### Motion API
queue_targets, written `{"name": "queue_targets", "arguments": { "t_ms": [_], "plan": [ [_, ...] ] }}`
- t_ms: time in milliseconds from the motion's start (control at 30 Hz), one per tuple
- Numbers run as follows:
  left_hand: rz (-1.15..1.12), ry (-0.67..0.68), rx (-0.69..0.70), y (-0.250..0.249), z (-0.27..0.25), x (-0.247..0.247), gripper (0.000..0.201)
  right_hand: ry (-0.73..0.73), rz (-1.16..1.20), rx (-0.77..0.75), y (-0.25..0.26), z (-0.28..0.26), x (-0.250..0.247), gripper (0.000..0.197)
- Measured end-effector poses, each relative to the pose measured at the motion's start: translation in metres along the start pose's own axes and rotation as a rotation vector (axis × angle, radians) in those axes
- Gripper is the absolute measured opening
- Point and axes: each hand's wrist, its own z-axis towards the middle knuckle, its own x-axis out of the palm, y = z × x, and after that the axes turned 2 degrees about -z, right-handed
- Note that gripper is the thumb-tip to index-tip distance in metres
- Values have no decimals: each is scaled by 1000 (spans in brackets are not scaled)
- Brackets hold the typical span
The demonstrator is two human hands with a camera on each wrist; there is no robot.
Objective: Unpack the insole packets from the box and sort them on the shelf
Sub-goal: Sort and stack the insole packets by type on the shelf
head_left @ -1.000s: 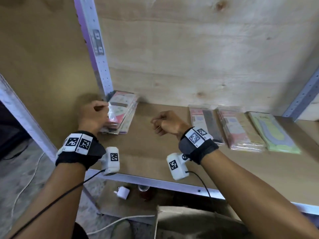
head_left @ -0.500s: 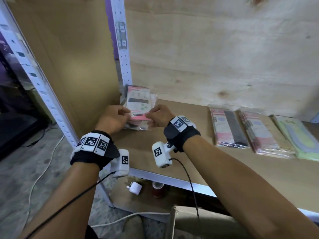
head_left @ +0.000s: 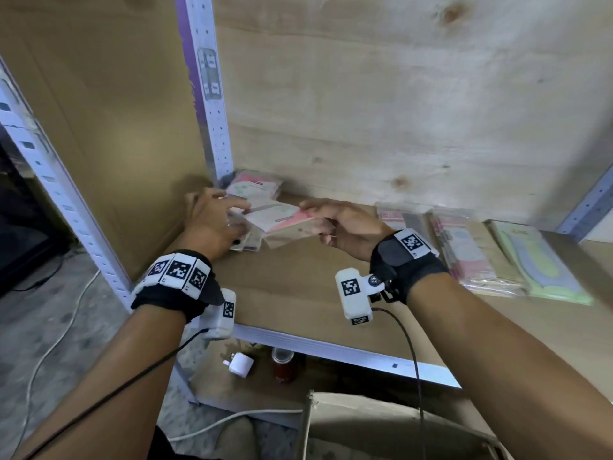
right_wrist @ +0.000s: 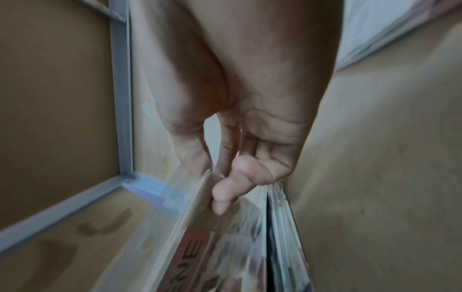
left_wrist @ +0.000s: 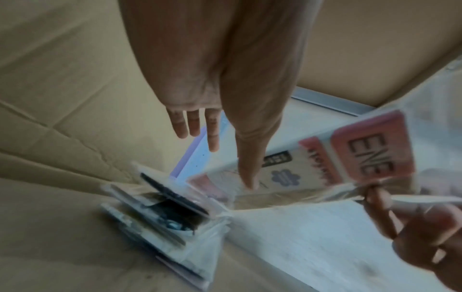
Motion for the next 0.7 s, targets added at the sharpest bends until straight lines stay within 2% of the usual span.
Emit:
{"name": "queue_targets", "arguments": {
  "t_ms": [67,133,200,267,367,500,600,700],
  "plan": [
    [-41,-145,180,-16,-2,1,22,19,56,3,8,-14,-17,22],
    [-73,-254,316,-35,-2,3,19,16,152,-2,16,-27,-35,18],
    [-106,-255,351,-52,-1,9,20,-15,250,-34,22,-40,-54,30],
    [-233,-130,336,-71,-1,20,26,-40,304,-81,24,-51,-74,43],
    [-493,103,280,-100,-6,40,35,-68,247,-119,16,-69,-107,46],
    [-768,213,233,-136,-13,75,12,-146,-115,-101,-12,-91,-142,48],
    [-892,312,138,-157,-16,97,8,-176,-280,-69,-29,-106,-153,18],
    [-962,423,30,-173,-19,116,17,-198,-175,-46,-44,-117,-164,9]
  ]
}}
